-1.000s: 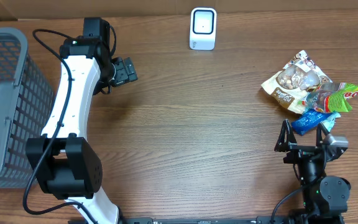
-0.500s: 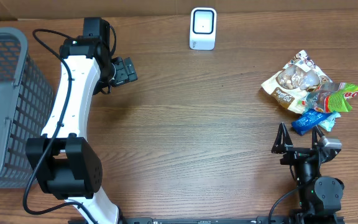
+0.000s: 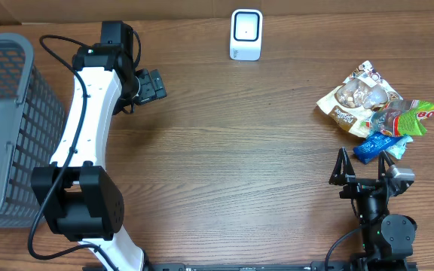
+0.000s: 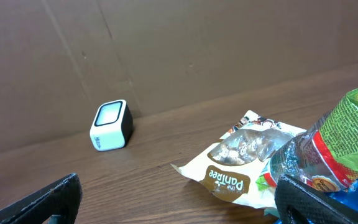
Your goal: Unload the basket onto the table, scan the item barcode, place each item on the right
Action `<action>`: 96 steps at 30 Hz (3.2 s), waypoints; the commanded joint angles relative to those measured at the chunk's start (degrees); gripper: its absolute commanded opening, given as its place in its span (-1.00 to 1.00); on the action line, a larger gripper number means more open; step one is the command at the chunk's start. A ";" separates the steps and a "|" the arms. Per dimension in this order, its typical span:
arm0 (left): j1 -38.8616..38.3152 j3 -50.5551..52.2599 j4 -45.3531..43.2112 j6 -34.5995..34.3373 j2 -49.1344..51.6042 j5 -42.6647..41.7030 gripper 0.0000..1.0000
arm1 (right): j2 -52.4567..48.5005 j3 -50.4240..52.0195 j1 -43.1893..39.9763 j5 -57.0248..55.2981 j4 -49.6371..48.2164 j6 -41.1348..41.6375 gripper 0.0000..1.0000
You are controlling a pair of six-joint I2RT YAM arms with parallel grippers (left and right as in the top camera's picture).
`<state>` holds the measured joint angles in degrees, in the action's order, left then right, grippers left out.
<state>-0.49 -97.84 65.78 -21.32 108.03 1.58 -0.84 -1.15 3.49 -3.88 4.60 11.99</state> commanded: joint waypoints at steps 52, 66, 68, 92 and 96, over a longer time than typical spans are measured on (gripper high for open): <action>-3.17 38.12 -40.72 5.09 -44.83 3.32 0.99 | 0.68 0.70 0.31 -0.37 -0.37 -0.04 1.00; -3.28 69.26 -55.47 14.05 -75.25 1.38 1.00 | 0.68 0.70 0.31 -0.35 -0.37 -0.04 1.00; -3.28 73.72 -58.36 16.15 -79.84 1.38 1.00 | 0.68 0.70 0.31 -0.37 -0.35 -0.07 1.00; -1.92 97.09 -67.73 19.02 -106.03 1.36 1.00 | 0.68 0.70 0.31 -0.37 -0.35 -0.07 1.00; -1.66 97.57 -66.53 19.04 -107.82 1.38 1.00 | 0.68 0.70 0.31 -0.37 -0.35 -0.04 1.00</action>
<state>-2.57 -1.08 -1.26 -3.81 1.91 3.27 -0.84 -1.06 3.49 -3.88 4.56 11.97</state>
